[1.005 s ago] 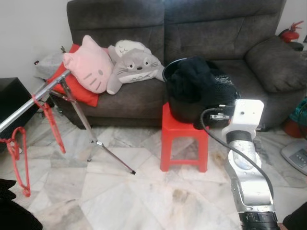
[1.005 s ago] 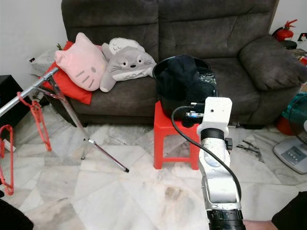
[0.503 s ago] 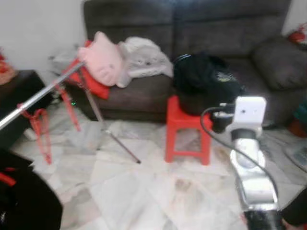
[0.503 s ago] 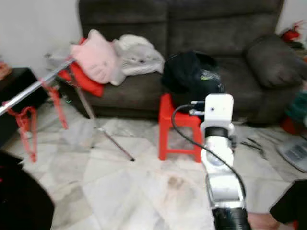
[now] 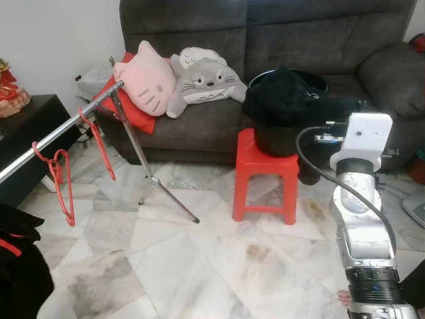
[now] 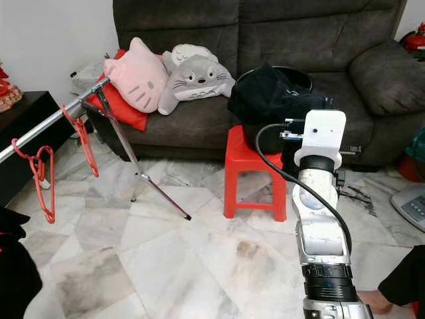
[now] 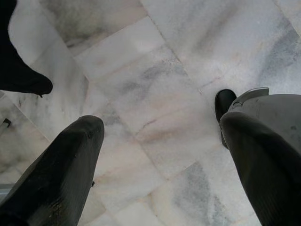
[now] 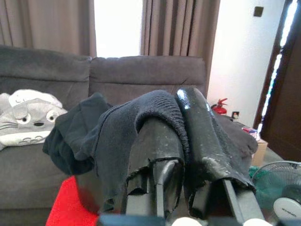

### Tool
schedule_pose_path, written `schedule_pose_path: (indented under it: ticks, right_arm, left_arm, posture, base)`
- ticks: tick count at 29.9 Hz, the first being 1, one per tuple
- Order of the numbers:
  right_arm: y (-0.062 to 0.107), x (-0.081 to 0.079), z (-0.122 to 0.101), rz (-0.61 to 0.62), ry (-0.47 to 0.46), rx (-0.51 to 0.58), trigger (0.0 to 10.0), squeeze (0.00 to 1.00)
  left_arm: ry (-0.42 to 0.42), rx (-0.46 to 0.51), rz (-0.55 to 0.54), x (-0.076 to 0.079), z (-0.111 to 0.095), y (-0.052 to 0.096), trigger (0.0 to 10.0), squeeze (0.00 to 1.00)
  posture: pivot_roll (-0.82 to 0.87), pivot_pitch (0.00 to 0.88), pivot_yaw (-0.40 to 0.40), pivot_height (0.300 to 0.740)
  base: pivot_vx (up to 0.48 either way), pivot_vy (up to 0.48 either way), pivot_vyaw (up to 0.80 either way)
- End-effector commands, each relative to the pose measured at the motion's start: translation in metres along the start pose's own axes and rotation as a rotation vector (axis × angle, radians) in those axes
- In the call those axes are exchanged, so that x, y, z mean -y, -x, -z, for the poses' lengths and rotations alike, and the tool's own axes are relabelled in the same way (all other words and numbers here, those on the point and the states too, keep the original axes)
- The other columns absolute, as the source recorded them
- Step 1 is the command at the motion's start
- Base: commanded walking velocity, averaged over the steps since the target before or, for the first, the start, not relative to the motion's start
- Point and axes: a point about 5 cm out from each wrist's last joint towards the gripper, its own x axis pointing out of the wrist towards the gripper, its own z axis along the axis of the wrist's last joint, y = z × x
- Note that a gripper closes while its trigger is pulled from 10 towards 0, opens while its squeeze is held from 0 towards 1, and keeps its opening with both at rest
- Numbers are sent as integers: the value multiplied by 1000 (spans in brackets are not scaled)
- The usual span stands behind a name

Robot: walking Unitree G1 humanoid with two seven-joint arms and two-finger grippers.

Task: Hang hanger

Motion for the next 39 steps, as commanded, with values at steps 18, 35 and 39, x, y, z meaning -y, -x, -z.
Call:
schedule_pose_path:
  ticks: [18,35,39]
  right_arm:
    - [-35,-12,-77,-76,-20,348,10000,0]
    - [48,-90,-165,-1048,-585,635,10000,0]
    - [37,-90,-133,-969,-519,482,10000,0]
  left_arm:
    - [-9,-1,-6,1,-4,-2,10000,0]
    - [-21,-2,28,44,-15,-7,10000,0]
    - [-23,-6,22,37,-13,-6,10000,0]
  posture:
    - [-245,0,162,732]
    - [-245,0,171,732]
    - [-247,0,172,732]
  base:
    - [0,0,0]
    - [0,0,0]
    - [0,0,0]
